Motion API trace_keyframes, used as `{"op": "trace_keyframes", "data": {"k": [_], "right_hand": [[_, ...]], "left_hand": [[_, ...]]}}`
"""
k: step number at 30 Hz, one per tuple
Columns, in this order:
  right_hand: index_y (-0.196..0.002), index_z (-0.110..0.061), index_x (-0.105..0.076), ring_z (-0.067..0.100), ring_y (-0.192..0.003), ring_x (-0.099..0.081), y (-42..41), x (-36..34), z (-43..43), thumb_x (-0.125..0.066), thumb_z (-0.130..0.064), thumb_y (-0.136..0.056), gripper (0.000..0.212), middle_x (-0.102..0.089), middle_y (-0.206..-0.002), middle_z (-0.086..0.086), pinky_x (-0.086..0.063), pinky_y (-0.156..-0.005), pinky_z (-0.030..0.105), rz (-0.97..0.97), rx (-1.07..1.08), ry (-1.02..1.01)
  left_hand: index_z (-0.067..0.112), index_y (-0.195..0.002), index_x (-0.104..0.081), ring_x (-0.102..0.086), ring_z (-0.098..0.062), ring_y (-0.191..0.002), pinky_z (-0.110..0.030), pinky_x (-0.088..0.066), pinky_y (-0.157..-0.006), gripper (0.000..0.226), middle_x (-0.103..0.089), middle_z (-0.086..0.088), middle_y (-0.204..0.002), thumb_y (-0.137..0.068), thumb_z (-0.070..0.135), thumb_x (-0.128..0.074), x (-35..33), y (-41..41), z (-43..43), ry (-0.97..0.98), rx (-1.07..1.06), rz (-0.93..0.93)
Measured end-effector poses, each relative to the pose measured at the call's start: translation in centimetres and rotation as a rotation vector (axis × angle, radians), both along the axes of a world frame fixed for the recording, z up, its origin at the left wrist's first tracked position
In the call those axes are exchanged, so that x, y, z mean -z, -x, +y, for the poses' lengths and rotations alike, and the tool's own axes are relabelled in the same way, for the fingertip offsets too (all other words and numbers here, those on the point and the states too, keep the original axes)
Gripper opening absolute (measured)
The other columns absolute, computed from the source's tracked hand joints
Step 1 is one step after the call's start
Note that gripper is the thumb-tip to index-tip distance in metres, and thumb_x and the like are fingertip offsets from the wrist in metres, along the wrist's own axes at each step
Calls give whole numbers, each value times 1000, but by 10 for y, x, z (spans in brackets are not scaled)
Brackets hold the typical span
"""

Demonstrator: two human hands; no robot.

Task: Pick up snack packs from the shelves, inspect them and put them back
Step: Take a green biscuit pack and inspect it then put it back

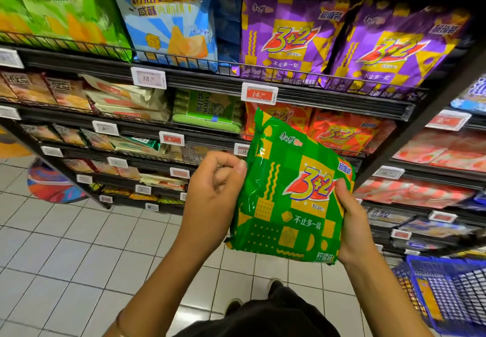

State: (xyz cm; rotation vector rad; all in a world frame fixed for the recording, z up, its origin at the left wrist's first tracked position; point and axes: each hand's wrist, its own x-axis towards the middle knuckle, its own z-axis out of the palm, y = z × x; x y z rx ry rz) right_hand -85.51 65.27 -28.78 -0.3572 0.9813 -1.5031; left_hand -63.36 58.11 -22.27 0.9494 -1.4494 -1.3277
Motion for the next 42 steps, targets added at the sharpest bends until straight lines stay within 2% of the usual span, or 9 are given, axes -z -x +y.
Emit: {"op": "trace_keyframes", "data": {"k": [4, 7, 13, 19, 24, 28, 34, 39, 42], "right_hand": [[-119, -25, -79, 36, -111, -74, 3, 2, 2, -94, -60, -59, 71, -74, -127, 13, -63, -80, 51, 29, -10, 6], [-119, -25, -78, 37, -110, -74, 6, 4, 3, -95, -61, -58, 73, -74, -126, 14, -62, -79, 51, 57, 0, -13], [-117, -24, -79, 38, -109, -74, 8, 9, 7, -95, -62, -56, 74, -75, -123, 15, -62, -78, 51, 78, 3, -26], [-113, -24, -80, 38, -108, -74, 8, 13, 8, -97, -62, -51, 75, -75, -122, 16, -62, -78, 52, 69, 27, -30], [-113, -25, -80, 37, -107, -75, 9, 13, 9, -98, -61, -51, 74, -75, -123, 15, -62, -78, 52, 66, 27, -27], [-121, -23, -76, 39, -111, -73, 9, 12, 9, -98, -62, -50, 84, -73, -128, 15, -62, -80, 55, 61, 45, -39], [-131, -19, -67, 40, -111, -73, 9, 10, 10, -100, -60, -46, 100, -73, -127, 16, -62, -81, 56, 82, 45, -40], [-119, -21, -75, 37, -105, -76, 7, 7, 10, -101, -59, -43, 89, -76, -121, 15, -63, -75, 52, 97, 55, -46], [-132, -18, -67, 39, -110, -73, 7, 6, 8, -99, -61, -47, 101, -73, -126, 16, -62, -82, 56, 93, 79, -59]], "left_hand": [[17, -94, -58, -61, -8, -56, -25, -46, -48, 12, -65, 7, -62, -98, 28, -58, -3, -2, 1, 89, 18, -41], [23, -93, -55, -47, -21, -49, -42, -39, -45, 10, -53, 1, -58, -102, 25, -51, -1, -4, 1, 227, -9, -203], [23, -100, -50, -55, -11, -57, -38, -42, -51, 11, -59, 6, -67, -107, 22, -42, 0, -5, -3, 444, -11, -570], [22, -90, -55, -44, -1, -54, -23, -37, -51, 20, -54, 17, -63, -107, 25, -45, 4, -5, -8, 14, 4, -192], [25, -92, -57, -51, -8, -58, -41, -40, -50, 20, -60, 7, -70, -99, 40, -46, 2, -9, -9, 109, 5, -235], [28, -95, -58, -60, -1, -65, -21, -42, -54, 32, -64, 19, -77, -98, 58, -47, -5, -5, -14, 207, -20, -325], [25, -86, -51, -49, -9, -58, -36, -39, -53, 28, -54, 10, -65, -108, 39, -41, -12, -2, -25, 369, -25, -423], [7, -84, -55, -44, -9, -60, -29, -37, -56, 34, -52, 7, -69, -111, 25, -45, -5, 4, -29, 9, -25, -184], [14, -90, -59, -50, -12, -69, -32, -44, -62, 28, -56, 3, -76, -109, 31, -48, -4, 1, -28, -56, 24, -145]]}}
